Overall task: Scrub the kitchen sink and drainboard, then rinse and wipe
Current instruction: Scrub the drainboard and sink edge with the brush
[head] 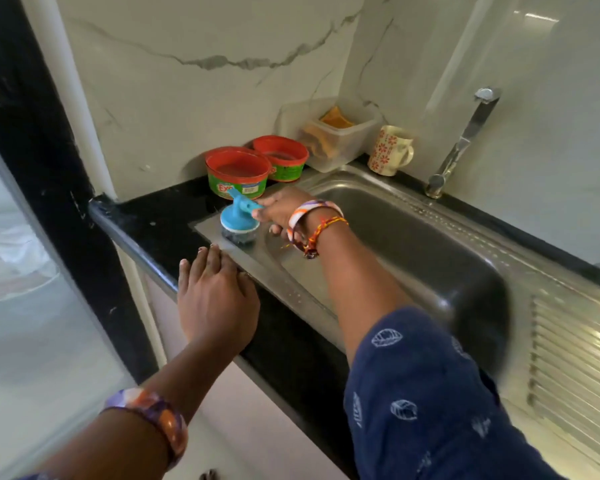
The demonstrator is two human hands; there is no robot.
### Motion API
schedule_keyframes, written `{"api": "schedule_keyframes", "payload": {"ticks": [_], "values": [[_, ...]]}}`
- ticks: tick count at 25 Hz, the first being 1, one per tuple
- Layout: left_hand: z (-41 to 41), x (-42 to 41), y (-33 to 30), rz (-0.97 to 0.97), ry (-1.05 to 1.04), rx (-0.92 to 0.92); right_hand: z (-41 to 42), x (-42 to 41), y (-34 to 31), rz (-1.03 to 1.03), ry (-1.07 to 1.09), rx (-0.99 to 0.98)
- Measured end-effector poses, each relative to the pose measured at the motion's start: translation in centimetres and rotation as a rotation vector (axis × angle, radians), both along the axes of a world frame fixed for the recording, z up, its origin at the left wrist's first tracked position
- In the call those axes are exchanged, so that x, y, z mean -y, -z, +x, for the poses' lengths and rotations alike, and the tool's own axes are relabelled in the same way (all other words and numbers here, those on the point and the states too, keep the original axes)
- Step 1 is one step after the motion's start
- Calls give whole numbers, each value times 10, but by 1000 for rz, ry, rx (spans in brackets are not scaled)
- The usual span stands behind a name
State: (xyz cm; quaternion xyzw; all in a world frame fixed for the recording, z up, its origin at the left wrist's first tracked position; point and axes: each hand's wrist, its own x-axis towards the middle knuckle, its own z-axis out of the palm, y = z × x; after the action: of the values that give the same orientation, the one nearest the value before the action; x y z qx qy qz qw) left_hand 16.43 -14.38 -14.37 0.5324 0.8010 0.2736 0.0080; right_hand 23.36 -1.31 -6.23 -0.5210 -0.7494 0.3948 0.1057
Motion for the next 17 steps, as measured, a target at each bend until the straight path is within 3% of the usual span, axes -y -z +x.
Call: {"api": "schedule_keyframes", "payload": {"ticks": [4,8,12,14,17], "values": [[-1,2,-1,-10,3,-10,50,25,-18,-135,2,40],[-2,4,-2,-40,34,-11,166,70,-40,-252,50,249],[2,7,-8,-81,46,-15,258,134,-58,-323,167,119],[3,9,-9,-86,53,-11,267,153,-53,-365,127,57],[3,9,-8,-73,44,-15,225,146,-40,-167,2,75]]}}
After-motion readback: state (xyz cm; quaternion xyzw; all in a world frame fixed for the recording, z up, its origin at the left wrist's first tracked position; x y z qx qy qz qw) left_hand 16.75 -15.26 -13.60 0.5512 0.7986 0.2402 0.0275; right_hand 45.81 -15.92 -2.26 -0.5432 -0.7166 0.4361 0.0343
